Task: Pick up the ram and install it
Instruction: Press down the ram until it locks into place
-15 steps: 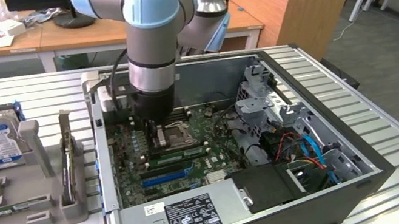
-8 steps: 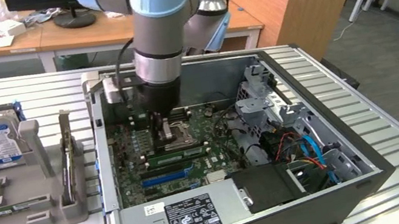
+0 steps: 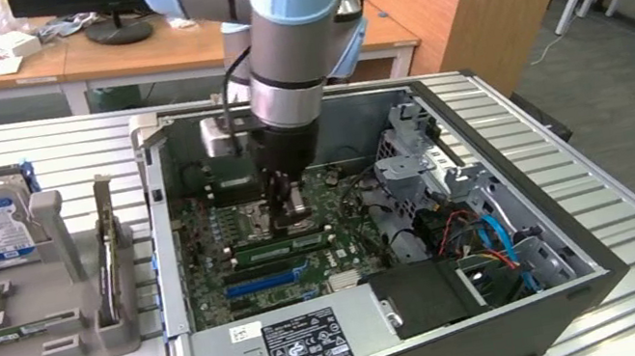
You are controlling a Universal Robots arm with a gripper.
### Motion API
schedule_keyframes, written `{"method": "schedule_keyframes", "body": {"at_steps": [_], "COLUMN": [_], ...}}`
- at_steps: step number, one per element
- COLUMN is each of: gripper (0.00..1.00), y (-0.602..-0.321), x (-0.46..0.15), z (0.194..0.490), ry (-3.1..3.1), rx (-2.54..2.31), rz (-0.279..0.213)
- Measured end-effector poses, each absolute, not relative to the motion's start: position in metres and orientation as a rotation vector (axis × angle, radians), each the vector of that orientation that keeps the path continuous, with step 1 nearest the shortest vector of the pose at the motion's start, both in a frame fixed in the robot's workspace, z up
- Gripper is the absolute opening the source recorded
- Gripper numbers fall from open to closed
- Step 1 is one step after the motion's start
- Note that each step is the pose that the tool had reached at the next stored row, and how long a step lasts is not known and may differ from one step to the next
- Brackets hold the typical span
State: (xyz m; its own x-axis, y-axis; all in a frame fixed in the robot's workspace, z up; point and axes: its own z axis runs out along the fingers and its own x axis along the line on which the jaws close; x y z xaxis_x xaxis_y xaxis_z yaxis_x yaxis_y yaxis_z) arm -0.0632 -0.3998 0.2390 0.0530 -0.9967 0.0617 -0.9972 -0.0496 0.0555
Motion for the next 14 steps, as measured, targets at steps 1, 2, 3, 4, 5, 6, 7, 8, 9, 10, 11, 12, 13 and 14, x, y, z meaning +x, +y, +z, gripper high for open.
{"method": "schedule_keyframes", "body": {"at_steps": [1, 2, 3, 4, 5, 6, 7, 8, 9, 10, 11, 12, 13, 14], "gripper": [0.11, 0.11, 0.11, 0.11, 0.11, 0.11, 0.11, 0.11, 0.11, 0.11, 0.11, 0.11, 0.11, 0.11], "y": [-0.400, -0.400, -0.400, -0.400, -0.400, -0.400, -0.400, -0.400, -0.400, -0.400, -0.400, -0.400, -0.400, -0.400], "x": [-0.059, -0.054, -0.050, -0.045, -0.040, -0.036, -0.031, -0.027, -0.022, -0.018, -0.014, -0.012, -0.010, -0.009], "z": [0.239, 0.239, 0.239, 0.239, 0.239, 0.239, 0.239, 0.239, 0.239, 0.239, 0.240, 0.245, 0.249, 0.254], "ry": [-2.106, -2.105, -2.104, -2.102, -2.101, -2.100, -2.099, -2.098, -2.097, -2.097, -2.095, -2.094, -2.094, -2.094], "rx": [2.217, 2.216, 2.215, 2.214, 2.213, 2.212, 2.211, 2.210, 2.209, 2.208, 2.207, 2.206, 2.207, 2.207], "rz": [0.008, 0.005, 0.003, 0.001, -0.002, -0.004, -0.006, -0.009, -0.010, -0.012, -0.015, -0.016, -0.016, -0.016]}}
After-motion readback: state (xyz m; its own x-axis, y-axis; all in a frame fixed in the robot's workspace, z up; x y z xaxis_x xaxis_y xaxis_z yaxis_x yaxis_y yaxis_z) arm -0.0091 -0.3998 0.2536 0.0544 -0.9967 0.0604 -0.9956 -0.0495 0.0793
